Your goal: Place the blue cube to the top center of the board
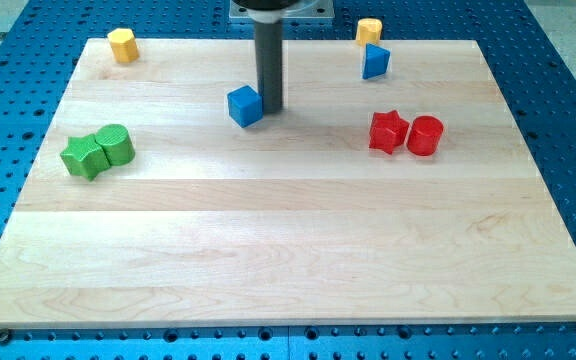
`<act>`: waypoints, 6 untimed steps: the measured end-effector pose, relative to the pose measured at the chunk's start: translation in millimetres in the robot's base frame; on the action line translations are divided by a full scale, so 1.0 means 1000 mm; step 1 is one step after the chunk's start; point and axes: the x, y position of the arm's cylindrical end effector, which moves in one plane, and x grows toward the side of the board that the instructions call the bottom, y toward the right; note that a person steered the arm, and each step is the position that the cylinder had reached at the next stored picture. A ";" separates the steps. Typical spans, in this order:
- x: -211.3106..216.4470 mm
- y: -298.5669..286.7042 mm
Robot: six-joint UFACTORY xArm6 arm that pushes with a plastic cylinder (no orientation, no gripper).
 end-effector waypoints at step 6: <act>-0.086 -0.024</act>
